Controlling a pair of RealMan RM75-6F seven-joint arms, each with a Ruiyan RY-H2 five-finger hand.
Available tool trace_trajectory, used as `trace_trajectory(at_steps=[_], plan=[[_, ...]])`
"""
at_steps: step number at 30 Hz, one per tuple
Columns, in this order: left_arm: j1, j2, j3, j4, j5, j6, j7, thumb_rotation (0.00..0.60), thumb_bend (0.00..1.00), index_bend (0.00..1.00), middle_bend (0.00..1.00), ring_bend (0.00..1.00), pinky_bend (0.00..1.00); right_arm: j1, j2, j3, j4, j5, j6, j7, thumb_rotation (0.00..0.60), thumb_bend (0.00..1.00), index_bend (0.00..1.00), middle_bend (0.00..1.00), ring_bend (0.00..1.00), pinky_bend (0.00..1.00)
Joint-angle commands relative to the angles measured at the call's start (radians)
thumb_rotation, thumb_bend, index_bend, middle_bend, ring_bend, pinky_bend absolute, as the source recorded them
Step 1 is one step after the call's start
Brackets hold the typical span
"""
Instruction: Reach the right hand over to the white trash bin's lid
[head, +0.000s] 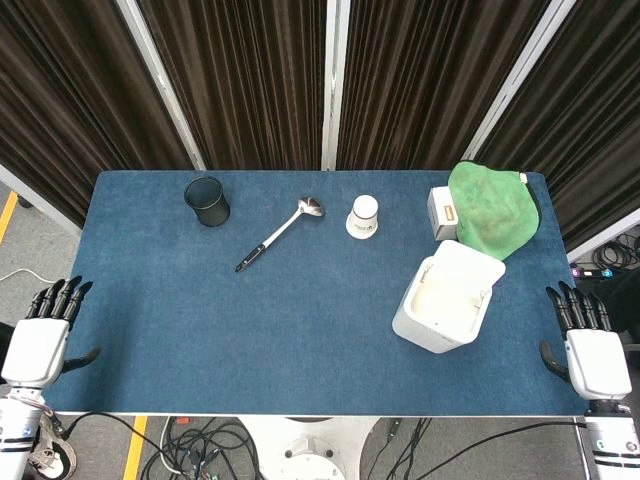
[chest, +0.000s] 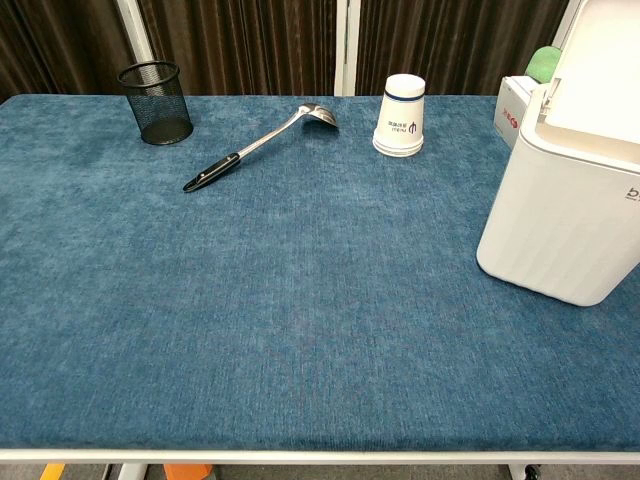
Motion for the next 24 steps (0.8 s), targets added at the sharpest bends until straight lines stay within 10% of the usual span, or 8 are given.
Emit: trace_trajectory(at_steps=[1, 15, 17, 21, 24], plan=[[-0.001, 0.000, -0.001, 0.001, -0.001, -0.001, -0.001, 0.600, 0.00, 0.08, 0.05, 0.00, 0.12, 0.000, -0.001, 0.000, 0.003, 0.003, -0.002, 0.000, 0.600, 0.29, 0.00, 0.00, 0.00, 0.00], [-0.009, -0.013, -0.006, 0.008, -0.008, -0.009, -0.002, 0.600, 0.00, 0.08, 0.05, 0.00, 0.12, -0.002, 0.007, -0.002, 0.013, 0.000, -0.003, 0.018, 0.600, 0.31, 0.00, 0.00, 0.00, 0.00], [-0.009, -0.018, -0.004, 0.013, -0.006, -0.008, 0.001, 0.600, 0.00, 0.08, 0.05, 0.00, 0.12, -0.001, 0.013, -0.007, 0.024, -0.012, -0.004, 0.035, 0.600, 0.40, 0.00, 0.00, 0.00, 0.00], [-0.006, -0.023, 0.000, 0.016, -0.009, -0.010, 0.002, 0.600, 0.00, 0.08, 0.05, 0.00, 0.12, 0.005, 0.040, -0.010, 0.020, -0.015, -0.020, 0.073, 0.600, 0.93, 0.00, 0.00, 0.00, 0.00], [-0.009, -0.021, -0.001, 0.019, -0.011, -0.015, 0.000, 0.600, 0.00, 0.08, 0.05, 0.00, 0.12, 0.008, 0.054, -0.003, 0.010, -0.006, -0.026, 0.077, 0.600, 1.00, 0.00, 0.00, 0.00, 0.00]])
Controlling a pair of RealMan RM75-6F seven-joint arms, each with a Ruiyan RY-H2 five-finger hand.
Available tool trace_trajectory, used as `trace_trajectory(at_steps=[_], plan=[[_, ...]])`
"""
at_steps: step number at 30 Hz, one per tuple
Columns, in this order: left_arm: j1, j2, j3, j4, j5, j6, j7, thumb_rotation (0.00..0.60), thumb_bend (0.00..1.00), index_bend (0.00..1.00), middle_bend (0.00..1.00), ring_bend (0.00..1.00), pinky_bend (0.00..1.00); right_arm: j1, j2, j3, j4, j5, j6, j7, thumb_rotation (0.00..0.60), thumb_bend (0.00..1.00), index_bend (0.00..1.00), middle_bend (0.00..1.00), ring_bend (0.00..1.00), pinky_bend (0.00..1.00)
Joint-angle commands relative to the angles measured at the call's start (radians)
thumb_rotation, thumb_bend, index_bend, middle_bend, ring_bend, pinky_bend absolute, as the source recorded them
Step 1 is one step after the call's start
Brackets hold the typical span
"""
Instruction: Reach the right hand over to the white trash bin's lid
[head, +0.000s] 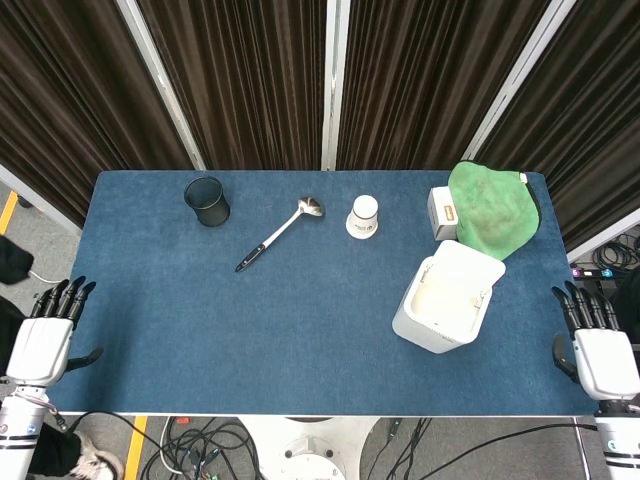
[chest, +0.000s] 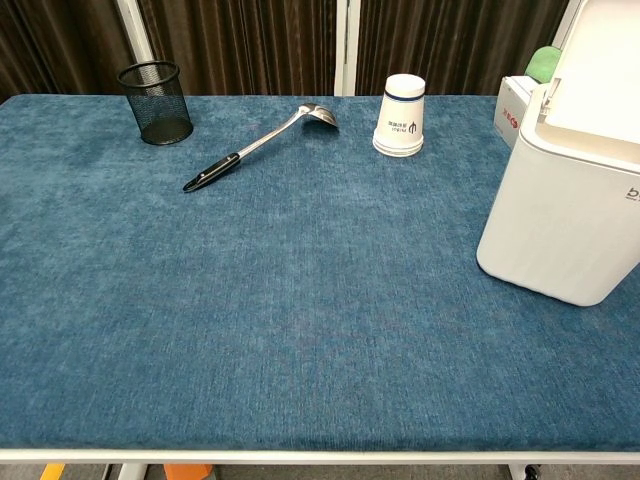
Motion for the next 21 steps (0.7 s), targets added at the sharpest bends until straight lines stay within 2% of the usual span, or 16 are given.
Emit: trace_trajectory(at_steps=[1, 5, 9, 11, 21], plan=[[-0.003, 0.001, -0.002, 0.001, -0.002, -0.003, -0.004, 0.600, 0.00, 0.08, 0.05, 0.00, 0.12, 0.005, 0.009, 0.005, -0.010, 0.012, -0.011, 0.003, 0.600, 1.00, 0.00, 0.01, 0.00, 0.00], [-0.006, -0.001, -0.001, 0.002, 0.002, -0.006, -0.004, 0.600, 0.00, 0.08, 0.05, 0.00, 0.12, 0.020, 0.020, 0.010, -0.019, 0.013, -0.039, 0.073, 0.600, 1.00, 0.00, 0.05, 0.00, 0.00], [-0.008, -0.002, 0.003, 0.008, -0.001, -0.017, -0.005, 0.600, 0.00, 0.08, 0.05, 0.00, 0.12, 0.062, 0.037, 0.027, 0.015, -0.022, -0.078, 0.333, 0.600, 1.00, 0.00, 0.06, 0.00, 0.00], [-0.008, 0.000, 0.004, 0.008, -0.003, -0.018, -0.006, 0.600, 0.00, 0.08, 0.05, 0.00, 0.12, 0.082, 0.052, 0.033, 0.030, -0.039, -0.093, 0.421, 0.600, 1.00, 0.00, 0.06, 0.00, 0.00], [-0.009, 0.003, 0.005, 0.004, -0.005, -0.021, 0.000, 0.600, 0.00, 0.08, 0.05, 0.00, 0.12, 0.165, 0.121, 0.073, -0.011, -0.066, -0.139, 0.626, 0.600, 1.00, 0.00, 0.06, 0.00, 0.00]])
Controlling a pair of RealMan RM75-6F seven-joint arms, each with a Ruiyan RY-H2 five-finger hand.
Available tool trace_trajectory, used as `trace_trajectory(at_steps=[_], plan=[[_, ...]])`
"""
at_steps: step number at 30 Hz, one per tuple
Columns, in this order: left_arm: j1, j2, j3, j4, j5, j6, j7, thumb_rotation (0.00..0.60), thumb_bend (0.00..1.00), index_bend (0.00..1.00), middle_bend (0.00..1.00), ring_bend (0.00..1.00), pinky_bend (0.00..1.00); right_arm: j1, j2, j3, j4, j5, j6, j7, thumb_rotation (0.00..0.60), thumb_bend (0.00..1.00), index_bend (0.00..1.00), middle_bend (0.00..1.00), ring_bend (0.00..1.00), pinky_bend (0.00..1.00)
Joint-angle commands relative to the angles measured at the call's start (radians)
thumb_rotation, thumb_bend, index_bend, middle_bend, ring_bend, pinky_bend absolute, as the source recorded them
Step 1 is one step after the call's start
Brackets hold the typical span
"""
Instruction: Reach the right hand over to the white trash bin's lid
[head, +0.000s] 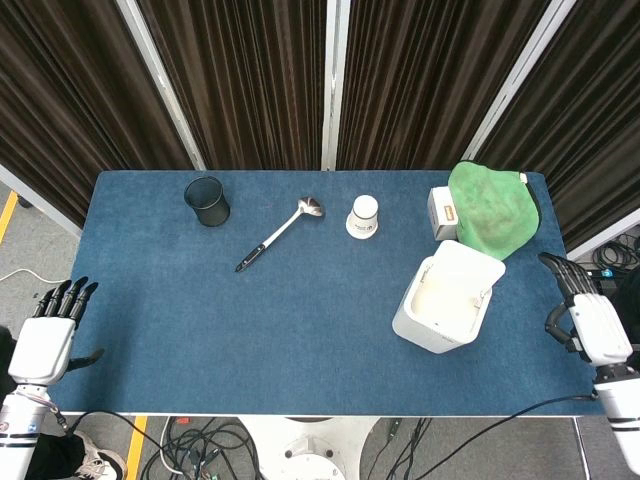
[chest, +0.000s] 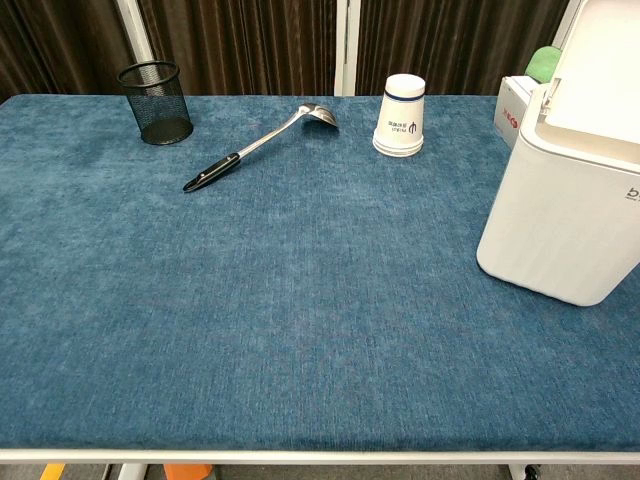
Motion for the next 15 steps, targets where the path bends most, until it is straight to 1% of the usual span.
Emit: trace_trajectory(at_steps=[1, 5, 9, 11, 15], plan=[[-0.001, 0.000, 0.001, -0.001, -0.001, -0.003, 0.002, 0.600, 0.00, 0.08, 0.05, 0.00, 0.12, 0.038, 0.024, 0.020, -0.023, -0.010, -0.025, 0.100, 0.600, 1.00, 0.00, 0.06, 0.00, 0.00], [-0.003, 0.002, 0.003, -0.001, -0.003, -0.008, 0.002, 0.600, 0.00, 0.08, 0.05, 0.00, 0.12, 0.058, 0.032, 0.023, -0.031, -0.004, -0.049, 0.226, 0.600, 1.00, 0.00, 0.05, 0.00, 0.00], [-0.004, 0.004, 0.005, 0.000, -0.004, -0.014, 0.002, 0.600, 0.00, 0.08, 0.05, 0.00, 0.12, 0.085, 0.039, 0.014, -0.022, -0.007, -0.098, 0.342, 0.600, 1.00, 0.00, 0.05, 0.00, 0.00], [-0.006, 0.004, 0.006, -0.002, -0.004, -0.016, 0.003, 0.600, 0.00, 0.08, 0.05, 0.00, 0.12, 0.100, 0.035, 0.006, -0.009, -0.024, -0.115, 0.400, 0.600, 1.00, 0.00, 0.05, 0.00, 0.00], [-0.008, 0.003, 0.005, -0.003, -0.007, -0.021, 0.007, 0.600, 0.00, 0.08, 0.05, 0.00, 0.12, 0.123, 0.008, -0.012, 0.030, -0.074, -0.110, 0.504, 0.600, 1.00, 0.00, 0.05, 0.00, 0.00]])
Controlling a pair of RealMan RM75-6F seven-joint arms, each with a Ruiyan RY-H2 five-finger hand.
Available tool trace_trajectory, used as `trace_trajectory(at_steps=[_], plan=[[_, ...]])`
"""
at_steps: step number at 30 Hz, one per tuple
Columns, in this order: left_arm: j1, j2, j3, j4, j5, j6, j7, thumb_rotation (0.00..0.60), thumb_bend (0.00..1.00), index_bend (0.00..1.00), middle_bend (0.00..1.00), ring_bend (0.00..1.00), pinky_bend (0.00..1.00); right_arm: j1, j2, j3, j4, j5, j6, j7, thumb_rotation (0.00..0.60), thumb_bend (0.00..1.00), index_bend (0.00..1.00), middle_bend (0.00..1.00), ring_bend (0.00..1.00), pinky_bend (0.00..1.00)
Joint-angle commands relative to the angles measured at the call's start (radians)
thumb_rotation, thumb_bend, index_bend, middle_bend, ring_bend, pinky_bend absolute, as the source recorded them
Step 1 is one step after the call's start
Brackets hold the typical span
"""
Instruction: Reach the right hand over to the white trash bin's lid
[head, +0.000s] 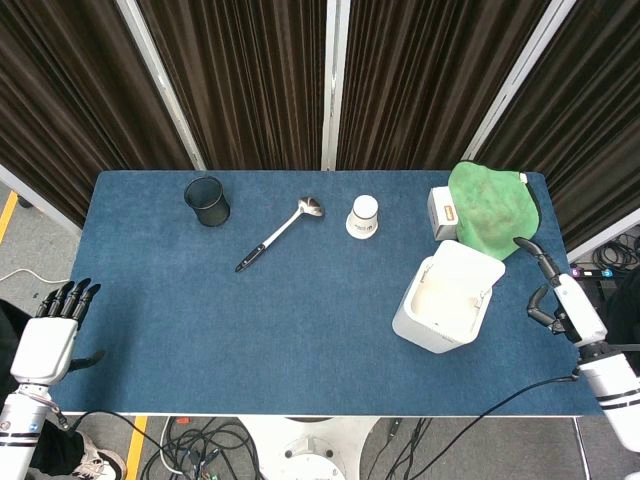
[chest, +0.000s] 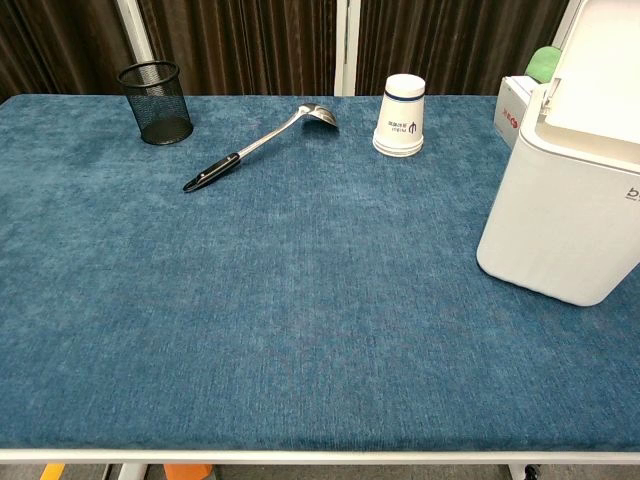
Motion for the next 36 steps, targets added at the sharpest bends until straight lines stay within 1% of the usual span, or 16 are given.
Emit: trace_trajectory(at_steps=[1, 10, 15, 20, 25, 31, 36], plan=[[-0.002, 0.000, 0.000, -0.001, -0.002, -0.004, 0.003, 0.600, 0.00, 0.08, 0.05, 0.00, 0.12, 0.032, -0.026, -0.021, 0.044, -0.048, -0.009, 0.088, 0.600, 1.00, 0.00, 0.05, 0.00, 0.00], [-0.005, 0.009, 0.001, -0.016, 0.001, -0.004, 0.017, 0.600, 0.00, 0.08, 0.05, 0.00, 0.12, 0.056, -0.045, -0.058, 0.082, -0.111, 0.020, 0.128, 0.600, 1.00, 0.00, 0.06, 0.00, 0.00], [-0.005, 0.008, 0.005, -0.022, 0.006, -0.004, 0.027, 0.600, 0.00, 0.08, 0.05, 0.00, 0.12, 0.056, -0.044, -0.081, 0.089, -0.152, 0.060, 0.102, 0.600, 1.00, 0.00, 0.08, 0.00, 0.00], [-0.005, 0.010, 0.006, -0.029, 0.006, -0.003, 0.034, 0.600, 0.00, 0.08, 0.05, 0.00, 0.12, 0.052, -0.034, -0.106, 0.072, -0.183, 0.091, 0.076, 0.600, 1.00, 0.00, 0.09, 0.00, 0.00], [-0.004, 0.011, 0.009, -0.034, 0.004, -0.005, 0.038, 0.600, 0.00, 0.08, 0.05, 0.00, 0.12, 0.064, -0.019, -0.139, 0.055, -0.222, 0.091, 0.058, 0.600, 1.00, 0.00, 0.09, 0.00, 0.01], [-0.002, 0.014, 0.009, -0.041, 0.003, -0.001, 0.036, 0.600, 0.00, 0.08, 0.05, 0.00, 0.12, 0.097, -0.004, -0.181, 0.041, -0.280, 0.078, 0.085, 0.600, 1.00, 0.00, 0.09, 0.00, 0.01], [0.002, 0.016, 0.011, -0.042, 0.009, 0.008, 0.033, 0.600, 0.00, 0.08, 0.05, 0.00, 0.12, 0.116, -0.006, -0.205, 0.024, -0.298, 0.065, 0.079, 0.600, 1.00, 0.00, 0.09, 0.00, 0.01]])
